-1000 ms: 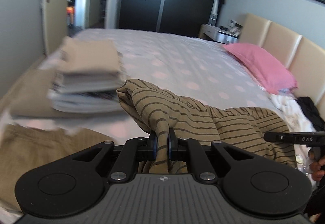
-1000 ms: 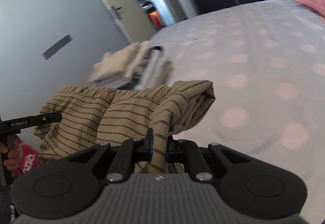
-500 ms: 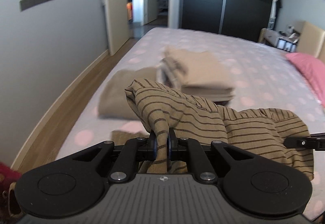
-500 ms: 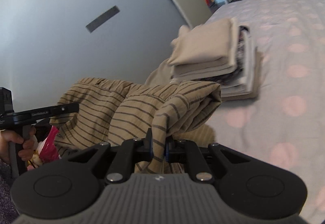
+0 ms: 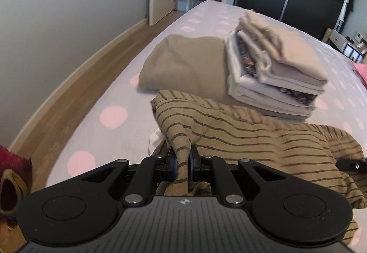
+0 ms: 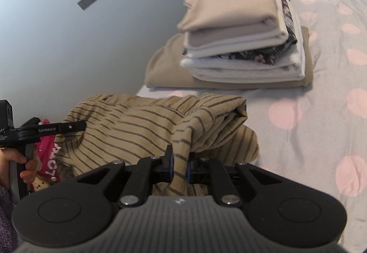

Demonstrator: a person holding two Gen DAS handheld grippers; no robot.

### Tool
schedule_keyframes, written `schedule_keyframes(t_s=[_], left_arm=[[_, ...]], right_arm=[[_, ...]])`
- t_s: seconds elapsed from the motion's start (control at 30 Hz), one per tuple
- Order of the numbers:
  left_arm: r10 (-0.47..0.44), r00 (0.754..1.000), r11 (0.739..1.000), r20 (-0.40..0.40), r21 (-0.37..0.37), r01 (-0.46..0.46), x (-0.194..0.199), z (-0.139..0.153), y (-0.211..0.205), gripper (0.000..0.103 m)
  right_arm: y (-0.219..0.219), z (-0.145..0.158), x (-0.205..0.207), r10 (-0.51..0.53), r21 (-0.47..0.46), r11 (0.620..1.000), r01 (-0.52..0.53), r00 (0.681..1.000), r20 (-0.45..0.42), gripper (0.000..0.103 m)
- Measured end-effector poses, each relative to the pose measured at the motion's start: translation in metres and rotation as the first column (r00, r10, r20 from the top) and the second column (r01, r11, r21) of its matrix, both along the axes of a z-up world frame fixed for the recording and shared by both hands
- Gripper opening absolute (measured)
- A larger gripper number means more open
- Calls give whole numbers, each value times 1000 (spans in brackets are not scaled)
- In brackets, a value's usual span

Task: Fold clothes
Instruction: 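Lift the folded shirt with both grippers and carry it toward the clothes stack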

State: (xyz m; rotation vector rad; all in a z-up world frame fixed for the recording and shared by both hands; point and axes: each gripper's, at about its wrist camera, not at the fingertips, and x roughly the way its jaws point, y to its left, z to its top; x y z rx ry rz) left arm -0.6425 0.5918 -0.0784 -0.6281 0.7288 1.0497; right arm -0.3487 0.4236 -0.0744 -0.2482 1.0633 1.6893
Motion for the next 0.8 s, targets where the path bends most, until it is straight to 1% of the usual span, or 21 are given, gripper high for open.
schedule_keyframes(t_s=[0.07,0.17,0.3,0.47,0.63,0.73,0.77,0.8], left_arm=[[7,1000,1000,9,-30,-7,-7,-12,9,8],[4,1000,998,-9,-60,-4,-7,-26,19,8],[-3,1000,995,-31,-103,0,-4,-45,32,8],[7,998,991,-62,-134,-16,1,-67,42,8],[2,996,992,-93,-125,-14,6,-69,43,8],[-6,993,993,-114,-115,-7,10,-68,41,10],[-5,993,994,-114,-108,-7,9,-64,39,12],[-4,994,995,-112,-100,-8,7,-59,36,13]], right_arm=[[7,-13,1,-4,-26,1000,3,1000,-11,11],[13,-32,0,-10,-64,998,8,999,-36,11],[21,-55,-7,-14,-88,996,12,999,-30,11],[34,-77,-12,-29,-116,993,21,998,-61,11],[46,-76,-21,-15,-117,993,11,999,-34,11],[43,-72,-16,-1,-114,993,-2,1000,-27,12],[40,-69,-13,4,-109,994,-7,1000,-24,15],[37,-66,-10,10,-103,995,-12,1000,-20,20]])
